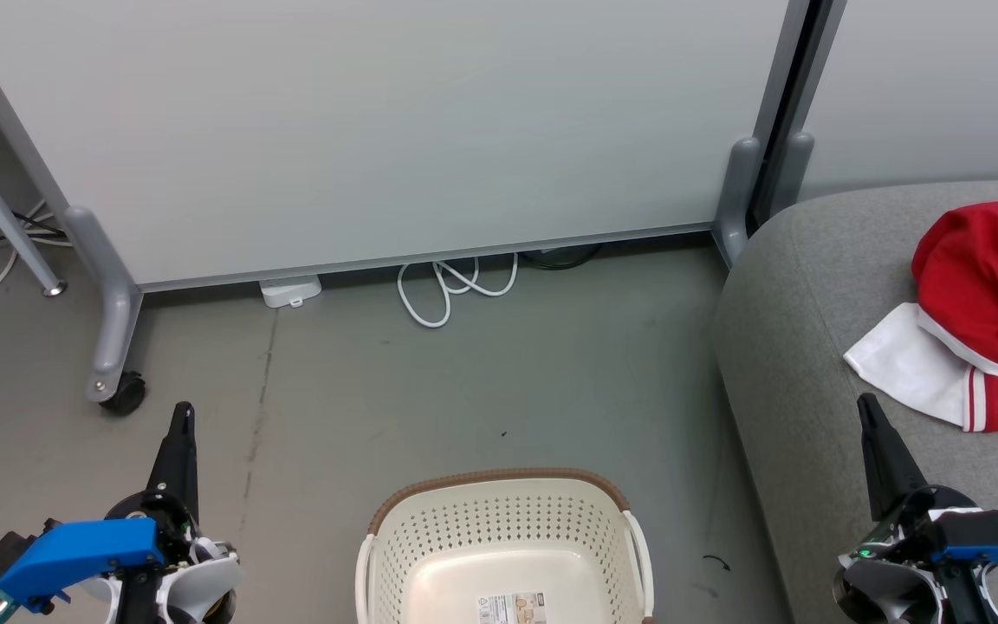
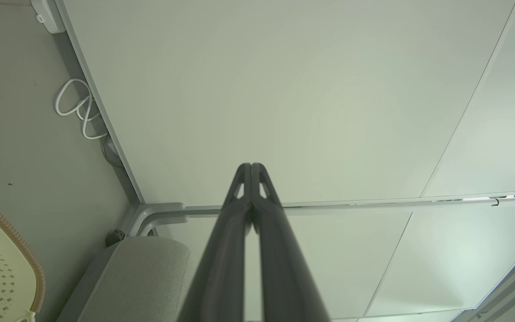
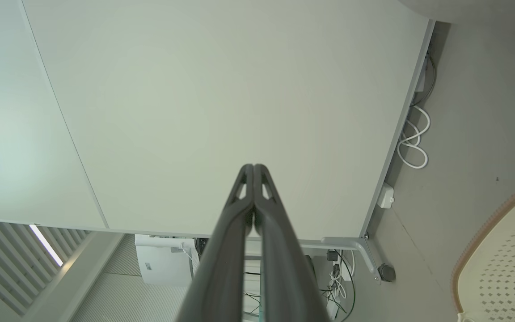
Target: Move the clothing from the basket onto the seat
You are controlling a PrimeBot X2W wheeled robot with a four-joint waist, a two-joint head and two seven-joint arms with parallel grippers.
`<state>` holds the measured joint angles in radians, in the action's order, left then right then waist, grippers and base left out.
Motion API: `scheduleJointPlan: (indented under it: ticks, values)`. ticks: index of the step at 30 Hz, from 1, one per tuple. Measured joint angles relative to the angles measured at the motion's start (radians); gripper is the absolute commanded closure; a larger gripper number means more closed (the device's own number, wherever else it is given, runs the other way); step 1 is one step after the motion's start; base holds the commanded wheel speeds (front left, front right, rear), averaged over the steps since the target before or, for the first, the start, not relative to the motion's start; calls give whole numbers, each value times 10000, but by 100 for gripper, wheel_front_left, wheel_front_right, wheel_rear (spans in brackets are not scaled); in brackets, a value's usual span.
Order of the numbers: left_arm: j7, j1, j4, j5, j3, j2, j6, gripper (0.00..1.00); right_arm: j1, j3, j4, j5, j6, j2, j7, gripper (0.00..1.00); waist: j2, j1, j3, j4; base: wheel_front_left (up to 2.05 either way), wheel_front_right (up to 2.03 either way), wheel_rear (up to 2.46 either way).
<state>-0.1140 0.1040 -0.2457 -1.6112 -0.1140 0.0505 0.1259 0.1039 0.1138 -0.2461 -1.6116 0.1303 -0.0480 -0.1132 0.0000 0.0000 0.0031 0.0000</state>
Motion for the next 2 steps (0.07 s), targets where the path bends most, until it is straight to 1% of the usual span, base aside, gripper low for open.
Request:
scheduleJointPlan:
  ticks: [2]
  values:
    - [0,0,0,0,0,0,0,100,0,0,0,0,0,0,0,100,1,0,0,0,0,0,0]
